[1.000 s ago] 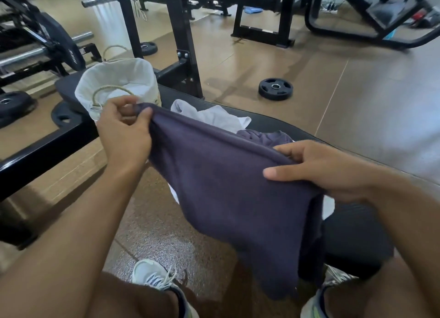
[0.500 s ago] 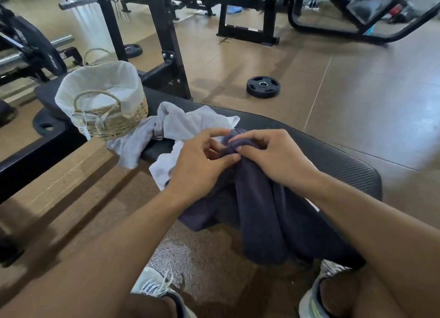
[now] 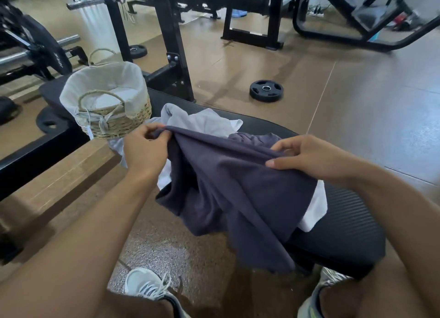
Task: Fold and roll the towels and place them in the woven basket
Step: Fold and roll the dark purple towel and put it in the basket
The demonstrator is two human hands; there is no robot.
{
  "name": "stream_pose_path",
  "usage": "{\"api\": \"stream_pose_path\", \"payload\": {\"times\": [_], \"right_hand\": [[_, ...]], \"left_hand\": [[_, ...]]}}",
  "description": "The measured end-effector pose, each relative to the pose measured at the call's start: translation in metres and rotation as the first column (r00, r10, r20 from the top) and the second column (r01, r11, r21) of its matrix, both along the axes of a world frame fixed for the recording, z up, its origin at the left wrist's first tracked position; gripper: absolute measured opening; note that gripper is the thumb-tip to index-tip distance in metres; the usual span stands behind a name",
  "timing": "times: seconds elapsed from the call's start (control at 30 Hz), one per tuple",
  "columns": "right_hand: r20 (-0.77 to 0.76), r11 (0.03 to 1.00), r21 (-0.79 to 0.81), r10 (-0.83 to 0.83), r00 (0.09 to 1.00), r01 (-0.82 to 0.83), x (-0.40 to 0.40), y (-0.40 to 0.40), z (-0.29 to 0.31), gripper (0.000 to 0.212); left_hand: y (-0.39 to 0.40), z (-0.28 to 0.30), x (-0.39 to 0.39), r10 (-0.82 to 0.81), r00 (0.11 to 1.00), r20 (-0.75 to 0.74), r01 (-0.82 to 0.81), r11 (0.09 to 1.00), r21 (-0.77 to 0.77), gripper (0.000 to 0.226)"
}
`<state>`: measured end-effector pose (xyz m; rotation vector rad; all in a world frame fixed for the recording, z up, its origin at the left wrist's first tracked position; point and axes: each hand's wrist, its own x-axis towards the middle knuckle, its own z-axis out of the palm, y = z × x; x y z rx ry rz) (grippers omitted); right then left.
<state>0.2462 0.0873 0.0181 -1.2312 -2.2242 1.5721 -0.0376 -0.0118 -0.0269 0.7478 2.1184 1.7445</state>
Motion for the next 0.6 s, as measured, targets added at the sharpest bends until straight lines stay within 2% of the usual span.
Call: {"api": "stream_pose_path", "payload": {"times": [0.07,0.17,0.23,0.37,0.5,0.53,0.6], "right_hand": [[-0.130,0.982,-0.050,-0.190,0.973,0.184,0.000,0.002,-0.002,0.011],[-0.359,0.876,-0.222,-0.481,0.800,0.427,-0.008,0.004,-0.001,0.017],[-0.428,0.858,-0.249,-0.513,0.744,0.449,-0.012,0.002,0.001,0.021],[-0.391,0.955,-0.200,-0.284,0.876,0.220,-0.028,-0.022,-0.007,0.022],[-0.349,0.967,-0.256,-0.096,0.932,0.003,-0.040,-0.038,-0.013,0.052],[-0.327,0.985,-0.171,-0.031,0.944,-0.027,-0.040,-0.039,-0.016,0.057],[-0.146,0.976,0.212,0.080,0.986,-0.048,-0.038,-0.040,-0.021,0.061]], "left_hand": [[-0.001,-0.002,0.000,-0.030,0.999,0.036,0.029,0.999,0.014,0.015],[-0.001,0.003,0.012,-0.086,0.995,0.050,0.084,0.995,0.046,0.021],[-0.001,0.007,0.022,-0.140,0.990,0.027,0.139,0.989,0.045,0.015],[-0.006,0.004,0.050,-0.345,0.938,0.001,0.345,0.937,-0.055,0.016],[-0.012,0.001,0.065,-0.472,0.882,-0.013,0.469,0.879,-0.090,0.010],[-0.013,0.001,0.064,-0.478,0.878,0.000,0.476,0.875,-0.091,0.009],[-0.015,-0.002,0.064,-0.478,0.876,0.063,0.482,0.872,-0.084,0.009]]}}
